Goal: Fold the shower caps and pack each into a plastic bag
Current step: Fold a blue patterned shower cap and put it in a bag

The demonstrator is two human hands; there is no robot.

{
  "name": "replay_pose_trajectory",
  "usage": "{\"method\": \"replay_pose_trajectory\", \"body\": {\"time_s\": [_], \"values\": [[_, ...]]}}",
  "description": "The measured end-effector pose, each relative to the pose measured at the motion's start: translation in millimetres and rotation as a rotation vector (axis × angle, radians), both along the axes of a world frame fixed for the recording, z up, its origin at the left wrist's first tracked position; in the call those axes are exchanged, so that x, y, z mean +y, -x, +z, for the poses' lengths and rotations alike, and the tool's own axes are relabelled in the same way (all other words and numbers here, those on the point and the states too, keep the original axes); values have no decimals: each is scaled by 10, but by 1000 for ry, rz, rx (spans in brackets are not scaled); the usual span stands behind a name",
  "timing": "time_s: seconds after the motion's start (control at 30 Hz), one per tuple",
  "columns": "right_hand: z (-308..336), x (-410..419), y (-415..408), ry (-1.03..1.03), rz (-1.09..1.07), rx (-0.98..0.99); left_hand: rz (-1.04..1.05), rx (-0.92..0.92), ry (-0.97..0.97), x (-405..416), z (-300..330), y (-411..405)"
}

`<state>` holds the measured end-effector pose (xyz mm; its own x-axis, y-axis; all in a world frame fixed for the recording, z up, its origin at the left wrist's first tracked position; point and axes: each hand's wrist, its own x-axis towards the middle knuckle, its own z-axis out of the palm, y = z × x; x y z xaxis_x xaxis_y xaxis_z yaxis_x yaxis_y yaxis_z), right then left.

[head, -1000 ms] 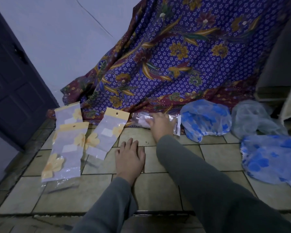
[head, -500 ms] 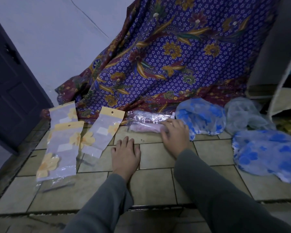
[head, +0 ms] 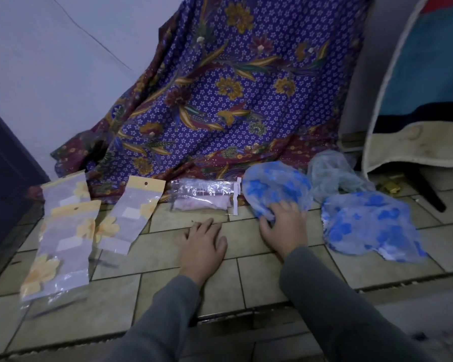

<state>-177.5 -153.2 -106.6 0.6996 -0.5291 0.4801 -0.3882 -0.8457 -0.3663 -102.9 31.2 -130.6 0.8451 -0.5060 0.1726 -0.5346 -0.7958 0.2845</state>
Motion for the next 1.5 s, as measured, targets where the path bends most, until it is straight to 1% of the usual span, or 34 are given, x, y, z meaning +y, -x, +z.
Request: {"method": "replay_pose_trajectory", "body": {"time_s": [0.07, 0.13, 0.23, 0.3, 0.33, 0.43, 0.47, 0.57, 0.63, 0.67, 0.7, 0.77, 0.8, 0.87, 0.9, 0.93, 0.97, 1.0, 1.03, 1.07, 1.13, 1.2, 1.27, 1.3, 1.33, 1.4, 1.43, 1.5], "values": [[59, 57, 58, 43, 42, -214, -3, 7, -2, -14, 3, -9], [185, 114, 92, 43, 90, -345, -2, 7, -1, -28, 9, -19], [460, 213, 90, 33, 120, -399, 1, 1, 11, -3, 15, -18], [626, 283, 88, 1, 125, -413, -10, 45, 54, -1, 24, -54], [702, 316, 96, -42, 135, -421, -36, 106, 143, -2, 65, -60], [909, 385, 112, -280, 184, -409, -160, 382, 716, -20, 287, -31], [963, 392, 101, -365, 192, -411, -187, 447, 837, -24, 412, 9], [1081, 375, 38, -612, 196, -411, -136, 551, 1044, -34, 721, 65], [1076, 348, -21, -736, 202, -358, -155, 632, 1182, -30, 800, 33], [1042, 335, -42, -780, 200, -336, -156, 667, 1205, -16, 817, 0], [988, 323, -54, -819, 189, -318, -132, 665, 1181, -7, 802, -48], [879, 302, -51, -863, 128, -275, -31, 579, 1015, 59, 715, -155], [816, 284, -41, -849, 79, -219, 26, 540, 936, 101, 661, -202], [693, 234, -17, -745, 22, -7, 140, 478, 892, 180, 601, -265], [650, 227, -13, -671, 37, 110, 172, 450, 890, 211, 609, -273], [634, 234, -19, -585, 91, 179, 168, 417, 863, 239, 646, -265], [643, 254, -36, -490, 188, 183, 132, 363, 810, 252, 692, -261], [686, 285, -55, -410, 318, 137, 77, 304, 746, 263, 733, -268], [740, 322, -83, -378, 453, 67, 21, 247, 680, 270, 783, -274], [801, 366, -118, -390, 562, 13, -34, 207, 620, 276, 850, -275], [881, 427, -207, -433, 657, -8, -126, 175, 523, 286, 974, -283], [854, 413, -302, -443, 653, 112, -168, 150, 460, 291, 1046, -282], [755, 372, -348, -538, 653, 243, -149, 105, 453, 296, 1054, -279], [693, 361, -350, -591, 646, 267, -116, 81, 458, 304, 1028, -286], [636, 353, -346, -629, 615, 255, -69, 63, 456, 316, 1002, -291], [558, 317, -313, -669, 468, 142, 40, 8, 438, 355, 928, -309], [533, 285, -287, -658, 366, 91, 87, -26, 442, 383, 878, -320], [468, 226, -255, -599, 224, 106, 159, -45, 494, 433, 782, -329]]}}
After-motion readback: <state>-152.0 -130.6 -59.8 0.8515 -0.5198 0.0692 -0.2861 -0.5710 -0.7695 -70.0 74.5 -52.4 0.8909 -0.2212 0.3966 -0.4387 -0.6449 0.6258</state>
